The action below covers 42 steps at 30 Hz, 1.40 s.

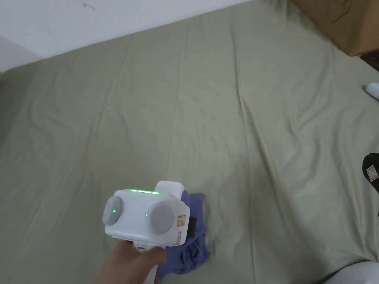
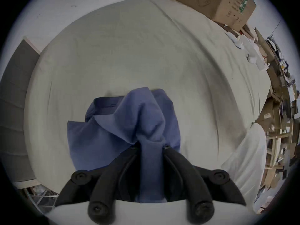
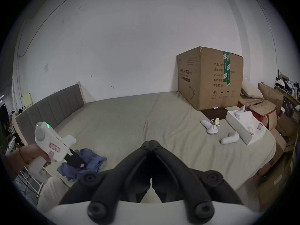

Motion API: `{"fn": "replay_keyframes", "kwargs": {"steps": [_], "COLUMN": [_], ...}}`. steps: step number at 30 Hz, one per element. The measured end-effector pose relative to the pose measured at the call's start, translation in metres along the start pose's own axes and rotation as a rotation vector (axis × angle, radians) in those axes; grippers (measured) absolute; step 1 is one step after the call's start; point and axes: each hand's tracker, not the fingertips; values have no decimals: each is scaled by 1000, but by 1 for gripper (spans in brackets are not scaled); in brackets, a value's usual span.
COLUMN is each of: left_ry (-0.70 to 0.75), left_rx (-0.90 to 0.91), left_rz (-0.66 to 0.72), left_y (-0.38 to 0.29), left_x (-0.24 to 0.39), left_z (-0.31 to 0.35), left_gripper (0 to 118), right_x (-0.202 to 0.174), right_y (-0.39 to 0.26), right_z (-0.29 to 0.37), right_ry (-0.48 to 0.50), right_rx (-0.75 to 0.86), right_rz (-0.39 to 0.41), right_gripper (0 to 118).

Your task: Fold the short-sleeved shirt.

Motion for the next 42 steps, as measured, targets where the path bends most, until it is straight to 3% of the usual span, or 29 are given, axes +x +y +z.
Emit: {"fn": "replay_keyframes", "kwargs": {"steps": [1,2,3,4,7,9,10,11,12,13,15,17,19,24,26,29,37,42], "left_ry": [-45,-187,-248,-259,-355,-312,-232,-134,50,198,366,129,45,19,42,30,-234,-341], "left_rx": [36,84,123,149,297,431,463,480,467,489,543,398,441,341,321,339,302,390], "left_rz": [17,36,87,144,256,323,345,369,403,392,438,375,394,181,163,118,20,57], "left_y": [-4,-11,-18,-24,-46,-67,-75,-81,-89,-93,-91,-80,-78,-55,-46,-35,-9,-33], "left_x": [-8,-18,-25,-34,-66,-81,-86,-82,-80,-76,-70,-66,-47,14,30,48,101,68], "left_z": [5,13,27,41,93,118,124,129,130,125,97,72,55,-6,-25,-22,-18,47], "left_gripper": [45,89,111,117,115,116,114,98,59,0,0,0,0,0,0,0,0,0], "right_x": [0,0,0,-1,-5,-10,-12,-15,-19,-22,-27,-31,-32,-32,-31,-27,-29,-45], "right_y": [0,0,0,0,2,4,5,7,9,11,13,13,13,14,14,14,11,17], "right_z": [0,0,0,0,-6,-10,-12,-13,-14,-16,-19,-22,-24,-26,-27,-31,-45,-54], "right_ry": [-1,-1,1,4,11,19,23,31,39,46,60,67,68,58,47,37,50,106], "right_rx": [-2,-5,-8,-12,-18,-18,-16,-14,-12,-11,-9,-14,-19,-39,-45,-62,-86,-97], "right_rz": [3,7,10,14,21,29,35,40,46,51,66,78,86,92,97,99,80,125], "right_gripper": [0,0,0,0,0,0,0,0,0,0,0,0,0,0,0,0,0,0]}}
